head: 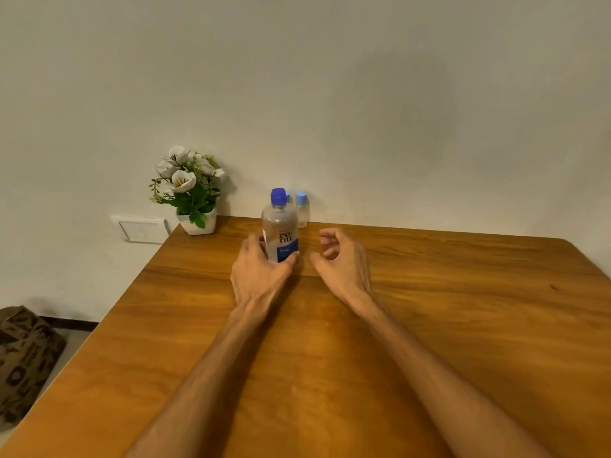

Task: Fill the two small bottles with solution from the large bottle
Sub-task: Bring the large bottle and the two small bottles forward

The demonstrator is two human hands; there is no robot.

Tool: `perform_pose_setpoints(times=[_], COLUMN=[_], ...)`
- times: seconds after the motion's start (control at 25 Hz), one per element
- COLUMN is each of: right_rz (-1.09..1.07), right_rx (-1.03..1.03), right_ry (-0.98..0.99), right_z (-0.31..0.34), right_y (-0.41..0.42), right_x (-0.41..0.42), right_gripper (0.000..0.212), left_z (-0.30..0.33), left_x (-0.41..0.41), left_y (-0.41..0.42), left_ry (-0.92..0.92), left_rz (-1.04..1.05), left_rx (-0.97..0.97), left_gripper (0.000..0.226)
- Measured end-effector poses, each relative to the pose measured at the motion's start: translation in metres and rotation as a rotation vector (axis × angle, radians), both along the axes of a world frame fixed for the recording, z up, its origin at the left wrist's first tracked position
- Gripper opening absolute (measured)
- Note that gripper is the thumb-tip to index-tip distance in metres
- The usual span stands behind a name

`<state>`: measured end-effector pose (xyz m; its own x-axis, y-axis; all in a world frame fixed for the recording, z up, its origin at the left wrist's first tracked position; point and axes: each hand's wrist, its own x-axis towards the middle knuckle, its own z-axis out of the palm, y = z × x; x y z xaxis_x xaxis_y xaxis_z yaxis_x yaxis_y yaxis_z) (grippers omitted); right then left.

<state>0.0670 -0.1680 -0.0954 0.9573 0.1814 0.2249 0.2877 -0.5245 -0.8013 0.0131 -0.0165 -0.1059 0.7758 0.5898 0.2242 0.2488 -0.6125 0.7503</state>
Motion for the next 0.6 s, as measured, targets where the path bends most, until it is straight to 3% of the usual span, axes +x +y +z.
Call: perform_pose_setpoints(times=[0.2,0.4,0.6], right_rz=[0.088,-0.069,-0.129], right_rx=[0.080,0.089,0.045], right_ry=[0.158,0.172,0.190], right_z=[0.015,0.016,0.007], right_y=[-0.078,-0.161,-0.209], right_x=[-0.098,-0.164,-0.202], right_gripper=[0.066,0.066,0.066], left_z=[0.005,0.014,0.015], left_x=[-0.089,-0.143,-0.178], left_y=[-0.097,-0.157,-0.184], left_ry=[-0.020,0.066,0.124], left_rz=[-0.308,-0.572,-0.662], left_rx=[-0.111,-0.154,-0.155], left_gripper=[0.060,0.065,0.066])
